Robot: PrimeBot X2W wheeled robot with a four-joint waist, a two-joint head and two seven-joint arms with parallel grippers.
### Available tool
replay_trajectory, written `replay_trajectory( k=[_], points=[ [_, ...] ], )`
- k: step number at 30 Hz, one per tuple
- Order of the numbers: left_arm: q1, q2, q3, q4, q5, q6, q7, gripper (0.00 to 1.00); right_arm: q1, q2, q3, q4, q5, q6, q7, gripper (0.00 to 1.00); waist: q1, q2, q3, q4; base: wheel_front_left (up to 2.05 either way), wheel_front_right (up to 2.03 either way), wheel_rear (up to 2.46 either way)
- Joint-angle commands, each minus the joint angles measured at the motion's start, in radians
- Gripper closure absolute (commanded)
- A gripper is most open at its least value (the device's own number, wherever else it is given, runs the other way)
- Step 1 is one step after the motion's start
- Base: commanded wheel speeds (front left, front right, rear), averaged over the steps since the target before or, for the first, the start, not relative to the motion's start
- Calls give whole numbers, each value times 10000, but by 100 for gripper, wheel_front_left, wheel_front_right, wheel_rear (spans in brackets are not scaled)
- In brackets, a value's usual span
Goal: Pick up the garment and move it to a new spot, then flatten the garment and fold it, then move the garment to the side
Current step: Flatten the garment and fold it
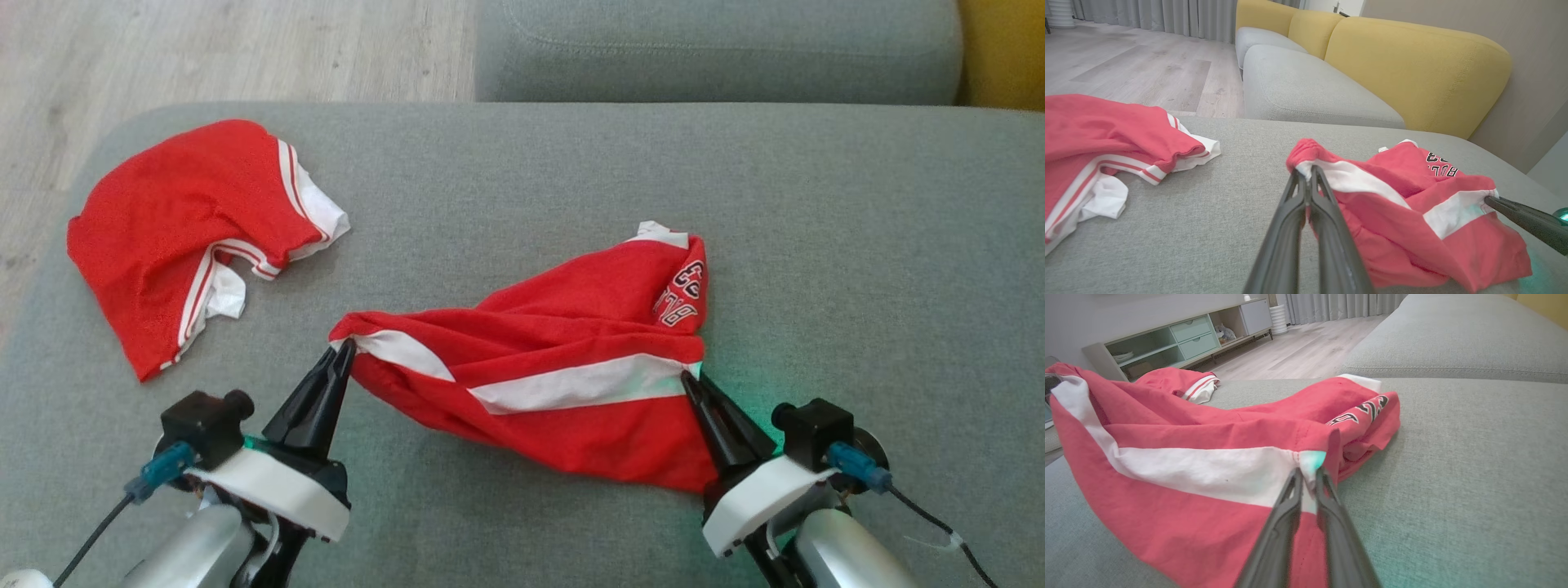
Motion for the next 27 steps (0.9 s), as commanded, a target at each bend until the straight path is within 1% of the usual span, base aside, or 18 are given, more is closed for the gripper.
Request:
replay_trajectory(
  k=[1,5,7,10,13,16,18,21,23,27],
  points=[
    [-538,249,476,-193,86,-41,-123,100,-146,-19,166,-241,107,-7,-38,100,-1,0,-49,-6,0,0,0],
    [-451,292,545,-107,103,-102,-124,100,-120,-86,335,-268,139,-7,-38,100,-1,0,-190,-88,0,0,0],
    [-451,316,600,-155,175,-114,-124,100,-145,-111,267,-490,181,-7,-38,100,-1,0,-252,-159,0,0,0],
    [-602,366,644,-344,310,-147,-123,100,-252,-91,-511,-1098,279,-7,-38,100,-1,0,-240,-270,0,0,0],
    [-1331,521,502,-584,569,-240,84,100,-717,-182,-1459,-1894,228,-7,-38,100,-1,0,-89,-437,0,0,0],
    [-2662,624,319,-859,942,-323,492,100,-1684,-521,-2425,-2466,2,-7,-38,100,-1,0,156,-686,0,0,0],
    [-3766,523,240,-961,1058,-363,757,100,-2584,-876,-2935,-2632,-160,-7,-38,100,-1,0,381,-893,0,0,0],
    [-5675,173,-19,-826,1271,-396,1120,100,-4219,-1563,-3343,-2678,-356,-7,-38,100,-1,0,797,-1228,0,0,0],
    [-7039,-117,-244,-562,1426,-403,1136,100,-5387,-1951,-3611,-2666,-363,-7,-38,100,-1,0,1103,-1482,0,0,0],
    [-9357,-645,-490,388,1770,-407,541,100,-7158,-2554,-3993,-2850,-475,-7,-38,100,-1,0,1614,-1884,0,0,0]
  ],
)
